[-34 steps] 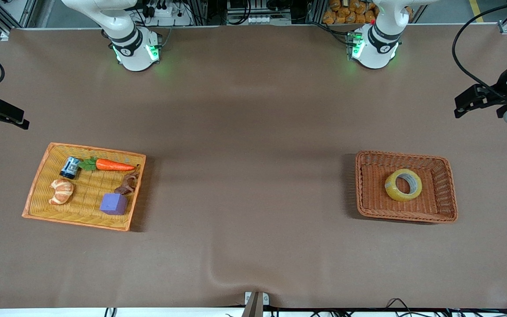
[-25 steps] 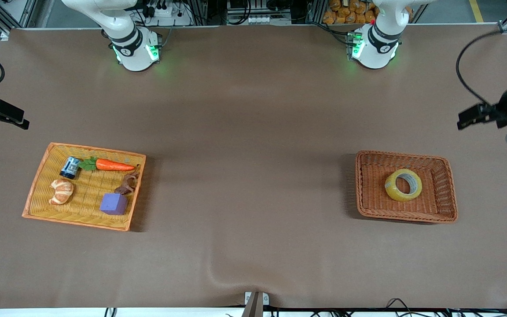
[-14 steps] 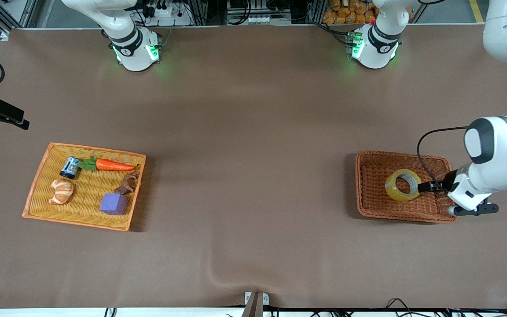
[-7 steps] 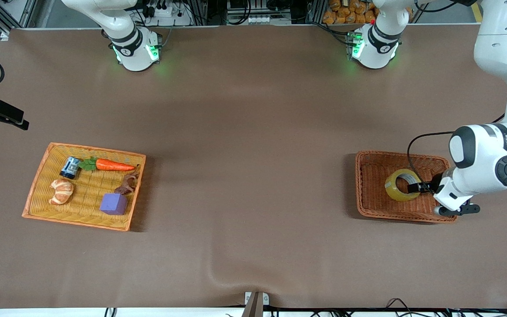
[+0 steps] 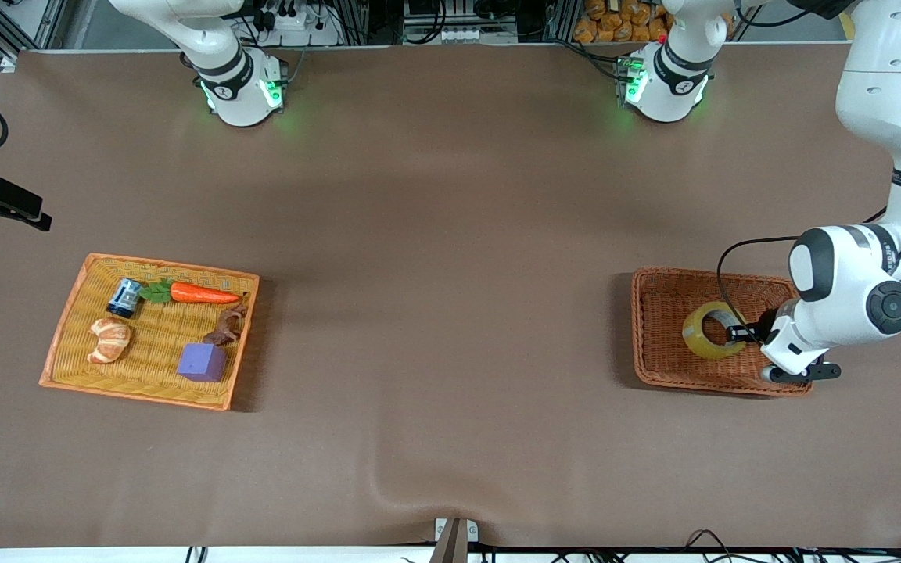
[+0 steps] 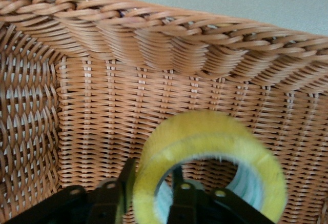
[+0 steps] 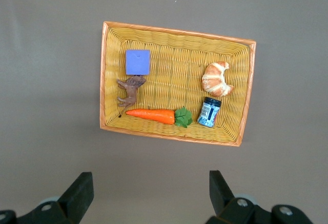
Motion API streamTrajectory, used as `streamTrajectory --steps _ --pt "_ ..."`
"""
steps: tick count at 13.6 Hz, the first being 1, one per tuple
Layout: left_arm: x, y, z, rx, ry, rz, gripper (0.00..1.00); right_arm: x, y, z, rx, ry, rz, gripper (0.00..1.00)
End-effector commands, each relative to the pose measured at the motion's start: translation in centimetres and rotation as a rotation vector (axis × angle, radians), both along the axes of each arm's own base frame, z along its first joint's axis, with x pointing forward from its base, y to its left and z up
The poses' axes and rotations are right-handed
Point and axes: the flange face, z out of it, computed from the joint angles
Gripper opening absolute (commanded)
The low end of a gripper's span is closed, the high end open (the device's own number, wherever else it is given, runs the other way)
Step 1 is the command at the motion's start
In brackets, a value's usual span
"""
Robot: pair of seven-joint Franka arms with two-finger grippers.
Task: Transfer tape with both arms
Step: 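Carry the tape with the left gripper to the table middle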
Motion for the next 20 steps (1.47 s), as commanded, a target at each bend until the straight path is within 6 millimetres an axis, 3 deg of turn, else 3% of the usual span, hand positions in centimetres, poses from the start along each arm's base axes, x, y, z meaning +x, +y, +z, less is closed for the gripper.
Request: streamTrajectory --steps 1,4,7,9,11,13,16,18,20 --pt "0.2 0.1 1.7 0.001 -0.039 -0.006 0.00 0.3 -0.1 0.3 -0.013 -0.005 0.008 1.00" --pt "0.7 -1.0 6.4 0.006 -0.089 -0.023 0.00 0.3 -0.2 0.3 -0.011 -0.005 0.008 1.00" --pt "1.1 -6.1 12.0 -0.032 -0.093 -0.056 0.00 0.3 -0.1 0.3 -0.011 -0.005 0.010 1.00" --pt "1.0 -11.2 14.5 -0.063 -0.052 0.010 0.00 0.3 -0.1 0.3 -0.011 -0.005 0.010 1.00" --pt "0.0 -18.6 15.6 -0.096 -0.034 0.081 0.00 0.3 -0.1 0.3 -0.011 -0.005 0.010 1.00" --pt "-2.2 -26.7 16.2 -0.112 -0.005 0.155 0.00 0.3 -0.1 0.3 -0.011 -0.005 0.010 1.00" --pt "-6.2 -38.9 15.3 -0.104 0.032 0.251 0.00 0.3 -0.1 0.3 -0.011 -0.005 0.010 1.00" --pt "-8.4 -46.4 13.9 -0.126 0.054 0.270 0.00 0.3 -0.1 0.3 -0.011 -0.005 0.010 1.00" --pt "-10.5 -53.1 10.6 -0.147 0.031 0.332 0.00 0.3 -0.1 0.3 -0.011 -0.005 0.010 1.00"
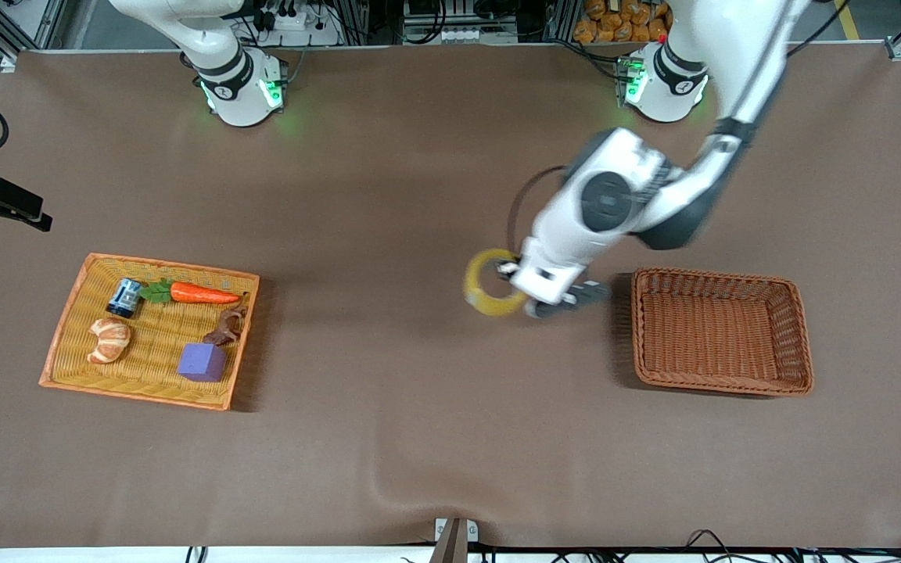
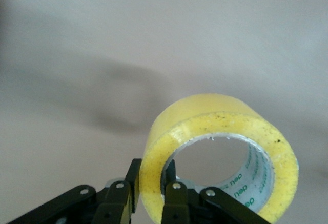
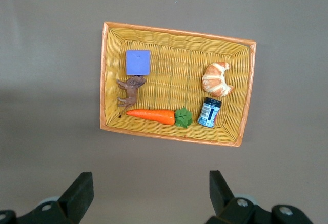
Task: Transfer tape with both arms
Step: 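Carry the tape with the left gripper to the table middle, then set the tape on the table and open the left gripper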
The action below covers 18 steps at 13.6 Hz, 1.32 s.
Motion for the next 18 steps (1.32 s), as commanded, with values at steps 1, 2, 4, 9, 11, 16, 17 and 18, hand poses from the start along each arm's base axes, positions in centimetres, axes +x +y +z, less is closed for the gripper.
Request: streamTrajectory --steps 1,2,4,9,11,16,17,18 --pt "-0.6 -7.3 -4.5 -0.040 -0.041 0.118 0.00 0.2 -0.2 0.3 -0.011 -0.004 0.009 1.00" --pt "-1.7 -10.1 -6.5 -0.057 -0.077 0.138 0.00 0.2 -0.2 0.3 -0.011 -0.004 0.009 1.00" --pt "-4.1 -14.6 -11.0 -0.059 -0.142 0.168 0.00 0.2 -0.3 0.3 -0.011 -0.004 0.007 1.00" --pt "-6.4 -17.3 -12.3 -0.061 -0.212 0.145 1.00 0.2 -0.3 0.3 -0.011 -0.004 0.007 1.00" --pt "-4.2 -15.0 -6.6 -0.049 -0.228 0.178 1.00 0.2 -0.4 0.4 -0.009 -0.006 0.004 1.00" --pt "4.5 -1.8 9.4 0.025 -0.331 0.323 1.00 0.5 0.0 0.3 -0.001 -0.024 0.009 1.00" --pt "6.7 1.9 11.5 0.027 -0.368 0.309 1.00 0.7 0.2 -0.2 0.000 -0.015 0.015 1.00" --pt "8.5 5.7 13.1 0.039 -0.382 0.250 1.00 1.4 1.7 -1.4 -0.008 0.007 0.046 1.00"
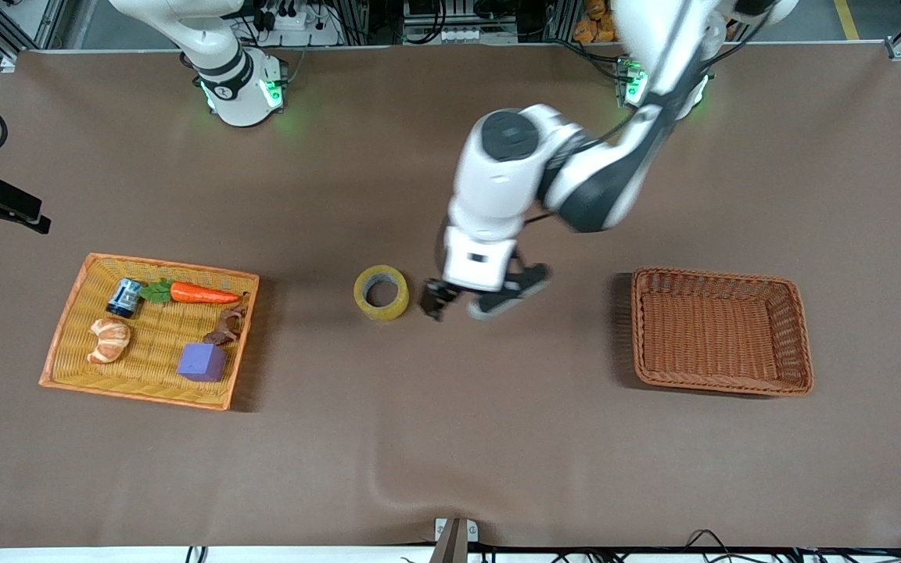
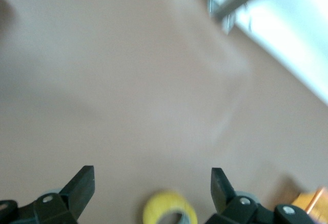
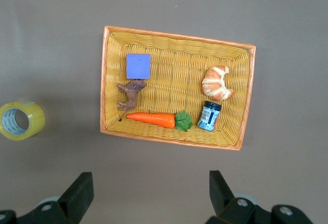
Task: Transfer tape with both arms
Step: 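Withdraw the left gripper while the right gripper reaches toward the tape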
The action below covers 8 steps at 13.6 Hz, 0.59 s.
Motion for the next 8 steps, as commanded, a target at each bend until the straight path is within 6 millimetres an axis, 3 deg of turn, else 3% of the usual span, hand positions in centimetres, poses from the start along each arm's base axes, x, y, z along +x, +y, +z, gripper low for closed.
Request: streamTrajectory --steps 1,3,6,8 --pt "2.9 8.5 2.3 0.079 0.009 -0.097 1.00 2.0 4.3 -2.9 -0.019 0.045 0.089 1.00" --pt "5.0 15.3 3.9 0.095 0.041 -0.123 1.00 2.3 7.3 -4.7 -0.015 0.075 0.134 1.00" --pt "6.3 24.0 5.4 0.177 0.085 -0.286 1.00 2.0 16.1 -9.3 0.033 0.088 0.180 1.00" --pt "5.7 28.3 7.1 0.224 0.129 -0.411 1.00 1.4 22.3 -14.1 0.031 0.018 0.117 1.00"
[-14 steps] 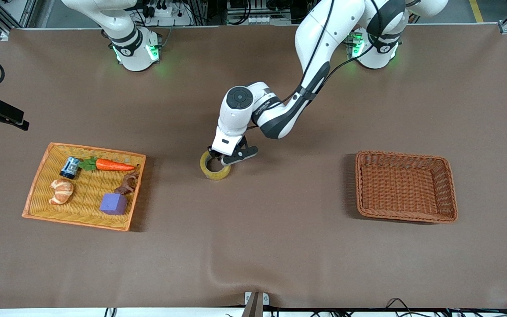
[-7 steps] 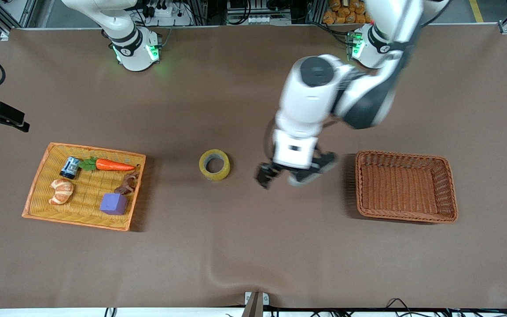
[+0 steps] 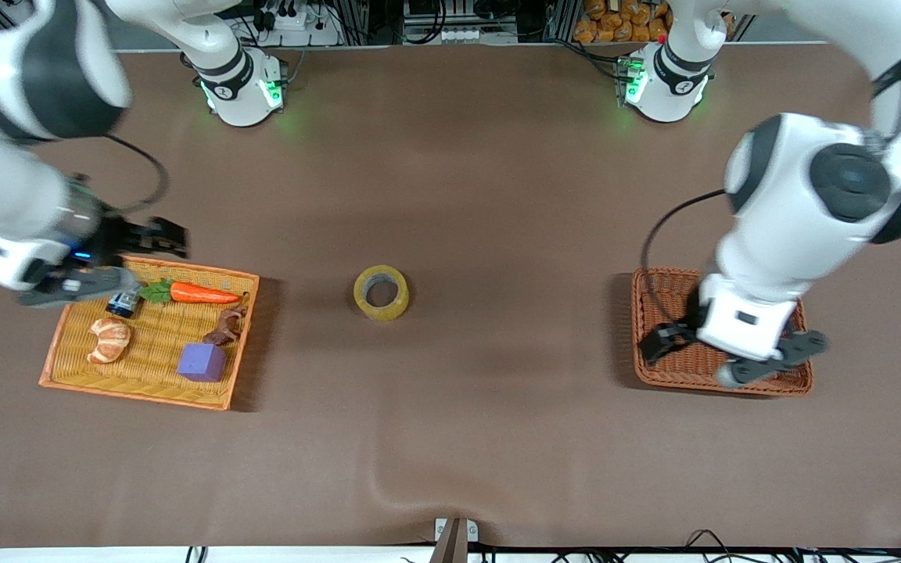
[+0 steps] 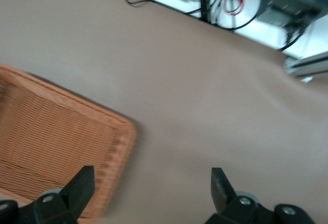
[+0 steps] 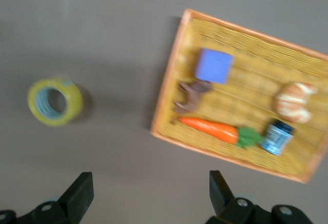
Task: Transfer tape with both arms
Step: 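Withdraw the left gripper while the right gripper reaches toward the tape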
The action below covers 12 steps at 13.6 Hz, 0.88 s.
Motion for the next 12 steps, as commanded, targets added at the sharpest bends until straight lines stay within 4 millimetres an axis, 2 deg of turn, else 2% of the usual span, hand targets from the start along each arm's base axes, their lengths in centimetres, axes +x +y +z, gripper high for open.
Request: streamTrajectory --steps 1,2,4,6,7,8,9,10,12 --pt "-2.1 4.4 2.5 0.031 0.086 -0.133 1.00 -1.7 7.7 -5.7 0.014 -0.065 -0.059 1.00" --pt "-2.8 5.6 3.1 0.027 0.122 -0.167 1.00 -1.6 9.9 -8.1 0.005 -0.062 -0.111 1.00" --pt "-4.0 9.6 4.8 0.020 0.172 -0.205 1.00 -1.7 15.4 -12.6 0.004 -0.086 -0.132 1.00" --pt "-5.9 12.1 6.5 0.027 0.227 -0.238 1.00 -1.5 19.8 -17.2 0.017 -0.129 -0.201 1.00" --pt "-6.7 12.7 7.3 0.030 0.241 -0.242 1.00 -1.7 22.5 -19.2 0.010 -0.128 -0.197 1.00" --pt "-7.3 12.7 8.0 0.032 0.246 -0.247 1.00 -2.7 25.4 -20.7 0.005 -0.122 -0.202 1.00" --pt "-8.2 12.7 9.0 0.039 0.236 -0.265 1.00 -3.9 27.6 -22.8 -0.013 -0.108 -0.241 1.00" --pt "-9.7 12.5 9.3 0.048 0.232 -0.278 1.00 -4.3 28.6 -25.2 -0.021 -0.107 -0.275 1.00" --pt "-12.1 11.1 9.6 0.073 0.204 -0.298 1.00 -4.1 29.5 -29.8 0.003 -0.134 -0.290 1.00"
